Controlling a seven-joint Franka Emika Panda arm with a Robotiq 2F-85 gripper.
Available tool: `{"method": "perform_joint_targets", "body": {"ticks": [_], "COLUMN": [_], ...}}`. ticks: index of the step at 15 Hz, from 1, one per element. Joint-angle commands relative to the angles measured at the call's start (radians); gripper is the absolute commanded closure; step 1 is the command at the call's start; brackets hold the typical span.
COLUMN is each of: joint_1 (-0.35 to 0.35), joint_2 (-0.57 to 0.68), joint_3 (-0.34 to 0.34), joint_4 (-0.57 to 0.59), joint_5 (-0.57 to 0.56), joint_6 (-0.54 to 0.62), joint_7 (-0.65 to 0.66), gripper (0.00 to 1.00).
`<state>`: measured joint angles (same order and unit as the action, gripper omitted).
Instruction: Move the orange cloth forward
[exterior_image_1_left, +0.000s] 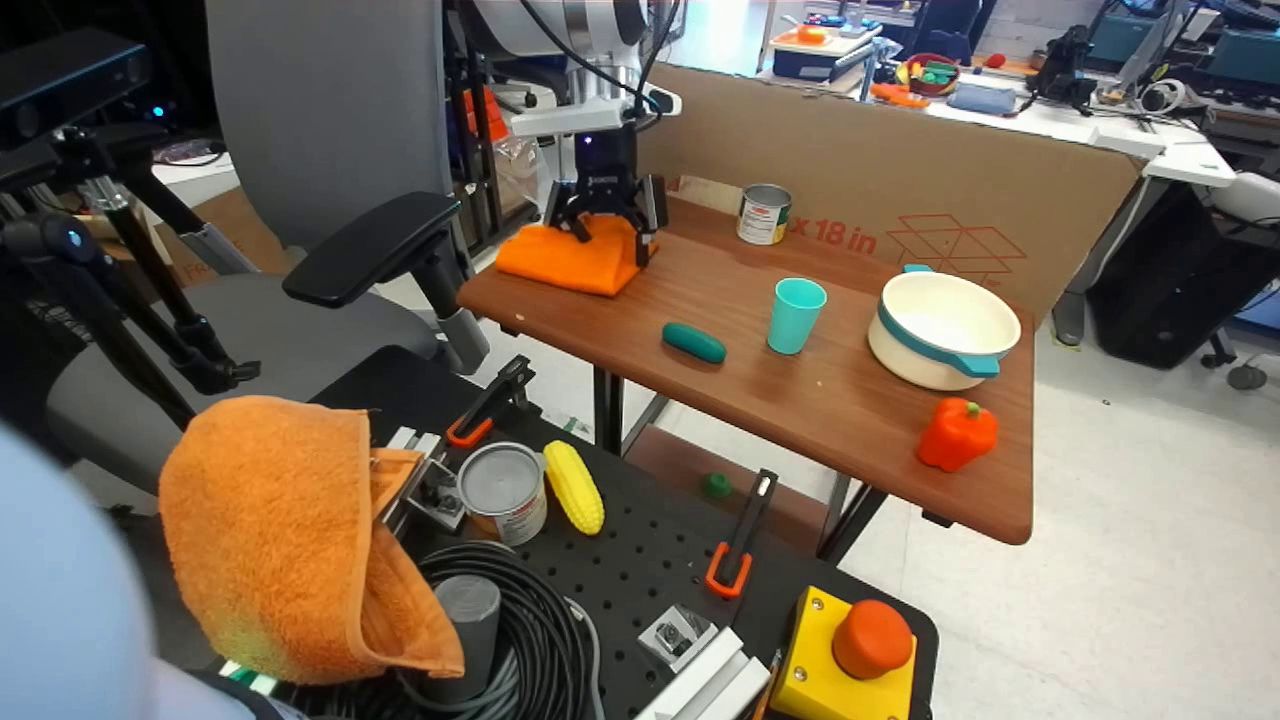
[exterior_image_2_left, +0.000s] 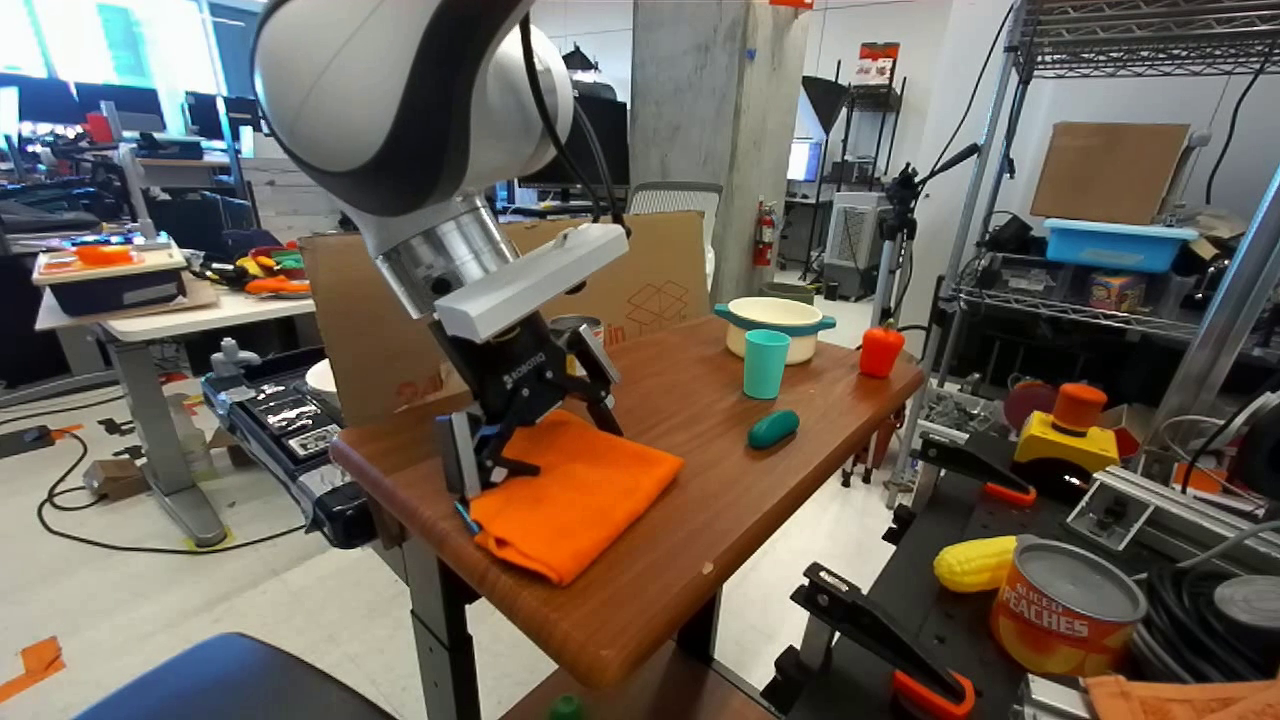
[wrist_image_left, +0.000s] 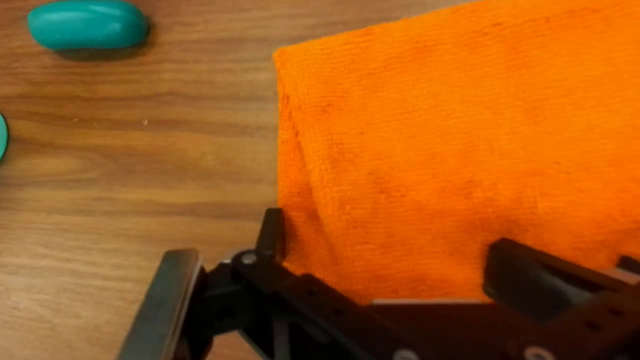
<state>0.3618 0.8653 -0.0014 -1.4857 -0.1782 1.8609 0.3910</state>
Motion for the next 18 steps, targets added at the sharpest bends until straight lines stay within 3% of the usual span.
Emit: {"method": "perform_joint_targets", "body": {"ticks": [1,12,18], "joint_1": [0.026,0.058,0.031], "joint_2": [-0.028,-0.132,-0.348], "joint_3": [0.028,0.032,0.088], "joint_4": [-0.112,-0.221,-0.335], "joint_5": [-0.032,-0.119,-0.032], "joint_6": [-0.042,0.055,-0.085], "joint_7": [-0.036,0.022,-0.015], "gripper": [0.0,0.0,0.0]}}
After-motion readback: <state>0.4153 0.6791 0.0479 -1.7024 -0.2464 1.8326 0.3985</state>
